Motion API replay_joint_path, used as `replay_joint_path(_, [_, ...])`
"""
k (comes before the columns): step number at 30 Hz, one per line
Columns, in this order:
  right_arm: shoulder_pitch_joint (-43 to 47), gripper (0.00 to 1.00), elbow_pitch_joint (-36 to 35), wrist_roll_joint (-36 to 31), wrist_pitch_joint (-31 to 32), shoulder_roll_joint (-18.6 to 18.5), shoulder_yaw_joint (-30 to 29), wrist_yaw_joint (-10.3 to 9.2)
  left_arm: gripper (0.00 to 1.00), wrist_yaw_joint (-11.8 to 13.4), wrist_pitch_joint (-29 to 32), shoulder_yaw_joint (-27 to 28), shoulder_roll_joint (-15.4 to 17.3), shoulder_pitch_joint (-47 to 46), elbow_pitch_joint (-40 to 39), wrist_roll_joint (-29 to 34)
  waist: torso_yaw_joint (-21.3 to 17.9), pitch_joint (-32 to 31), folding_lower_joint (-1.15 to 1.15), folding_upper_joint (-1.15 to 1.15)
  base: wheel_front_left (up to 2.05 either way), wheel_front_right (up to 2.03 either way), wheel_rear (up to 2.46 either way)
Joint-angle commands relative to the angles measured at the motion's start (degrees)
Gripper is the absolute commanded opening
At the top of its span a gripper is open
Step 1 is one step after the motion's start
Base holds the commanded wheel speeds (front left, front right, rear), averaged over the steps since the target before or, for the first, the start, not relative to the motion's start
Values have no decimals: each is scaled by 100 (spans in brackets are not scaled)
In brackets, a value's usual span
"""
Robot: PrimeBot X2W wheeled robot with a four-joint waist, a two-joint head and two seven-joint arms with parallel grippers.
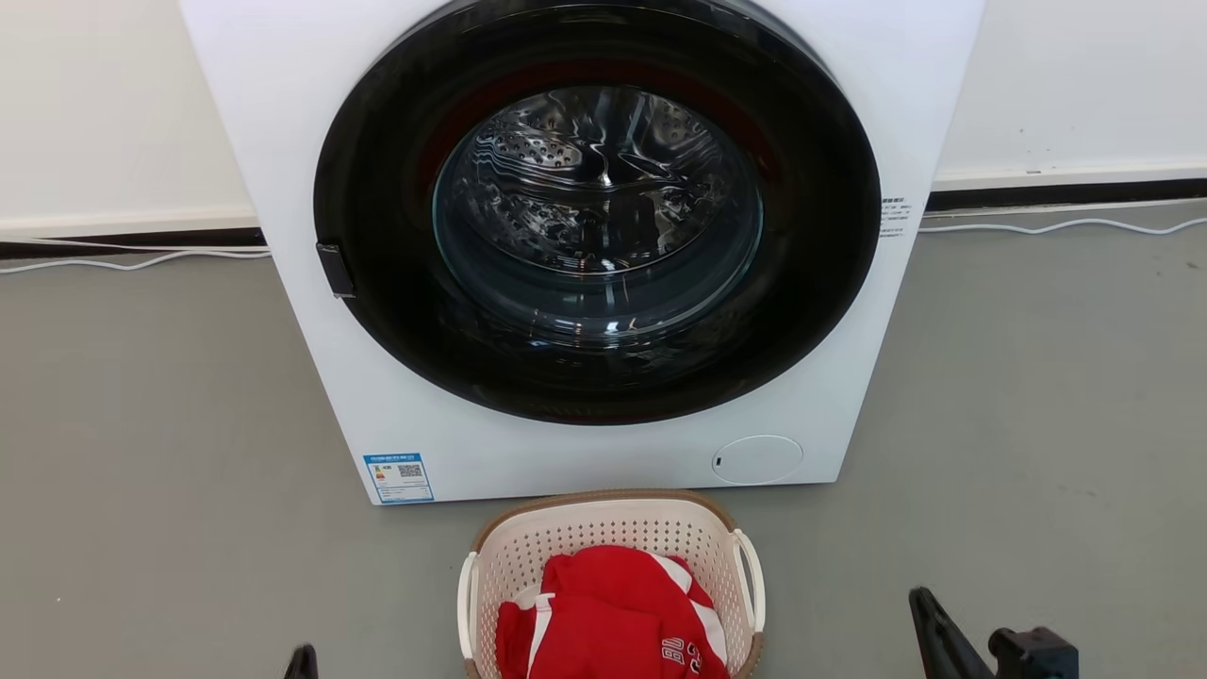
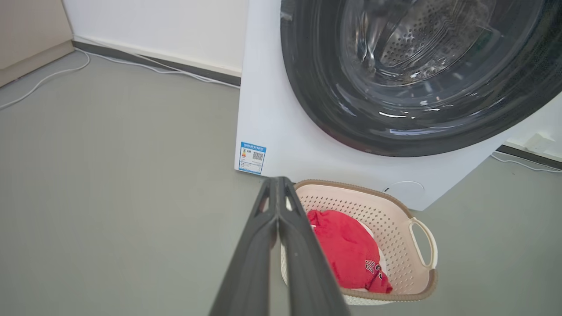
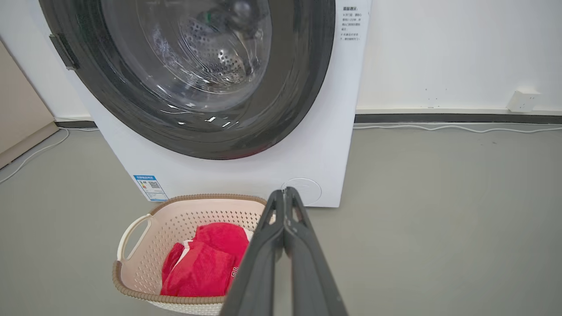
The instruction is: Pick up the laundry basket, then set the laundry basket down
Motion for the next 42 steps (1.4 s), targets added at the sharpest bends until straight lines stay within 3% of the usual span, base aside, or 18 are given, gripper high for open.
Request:
replay_joint_path(1, [-133,0,-58,180,77,-10,-55,1,0,-14,68,36,41,-97,-66,-154,1,6,1,0,0,0,0])
replay_joint_path(5, [-150,0,-105,479,157,-11,-75,2,0,-34,141,49,37,-130,-99,-399,-1,10,13,0,0,0,0])
replay_joint_path(10, [-158,0,-173,849,223,-11,-73,4,0,-59,214,48,32,-167,-140,-702,-1,38,1,0,0,0,0])
replay_joint_path(42, [-302,0,-515,3113,724,-14,-167,14,0,-213,724,107,1,-458,-350,-2576,-3,150,0,0,0,0,0])
